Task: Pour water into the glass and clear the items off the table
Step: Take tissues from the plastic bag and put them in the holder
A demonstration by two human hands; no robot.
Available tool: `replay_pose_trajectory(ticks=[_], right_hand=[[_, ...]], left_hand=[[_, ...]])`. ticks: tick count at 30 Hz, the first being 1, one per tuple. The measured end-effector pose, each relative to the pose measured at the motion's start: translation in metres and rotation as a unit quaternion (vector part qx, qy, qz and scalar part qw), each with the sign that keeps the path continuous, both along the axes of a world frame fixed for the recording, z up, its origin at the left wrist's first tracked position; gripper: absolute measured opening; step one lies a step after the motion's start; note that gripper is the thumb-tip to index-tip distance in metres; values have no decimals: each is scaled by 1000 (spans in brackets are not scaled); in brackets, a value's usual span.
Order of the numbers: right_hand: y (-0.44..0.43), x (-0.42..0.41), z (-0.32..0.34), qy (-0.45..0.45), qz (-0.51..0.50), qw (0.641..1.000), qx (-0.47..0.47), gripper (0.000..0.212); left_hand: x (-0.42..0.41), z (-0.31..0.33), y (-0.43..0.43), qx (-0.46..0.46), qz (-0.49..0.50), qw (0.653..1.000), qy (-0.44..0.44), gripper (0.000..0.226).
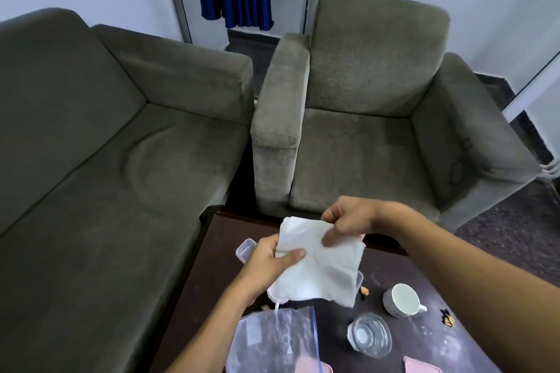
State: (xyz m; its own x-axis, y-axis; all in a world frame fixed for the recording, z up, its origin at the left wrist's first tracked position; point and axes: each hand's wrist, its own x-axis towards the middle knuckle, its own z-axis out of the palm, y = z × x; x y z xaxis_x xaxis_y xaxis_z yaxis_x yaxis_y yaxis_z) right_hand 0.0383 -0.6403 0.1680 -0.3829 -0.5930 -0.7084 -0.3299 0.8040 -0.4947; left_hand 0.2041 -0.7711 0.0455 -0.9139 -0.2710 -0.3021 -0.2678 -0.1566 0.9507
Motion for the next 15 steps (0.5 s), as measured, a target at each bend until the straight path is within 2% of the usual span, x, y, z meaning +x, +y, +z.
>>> replay_pose_trajectory(ticks=[4, 8, 11, 13, 15], right_hand=[[25, -9, -41, -68, -108, 988, -86, 22], [50, -5, -95, -144, -258, 936, -191, 37], [50, -1, -123, -92, -296, 923, -228, 31], [44, -3, -134, -13, -318, 916, -245, 23], [35, -4, -142, 68, -328, 906, -257, 14]], left_hand=[[-12, -14, -13, -6, 1, 1000, -8, 30], [-27, -26, -21, 3, 11, 1000, -26, 21], [-42, -34, -18, -8, 13, 1000, -24, 20], [-52, -40, -15, -36, 27, 999, -11, 21], [-60, -47, -11, -100, 60, 993, -4, 18]])
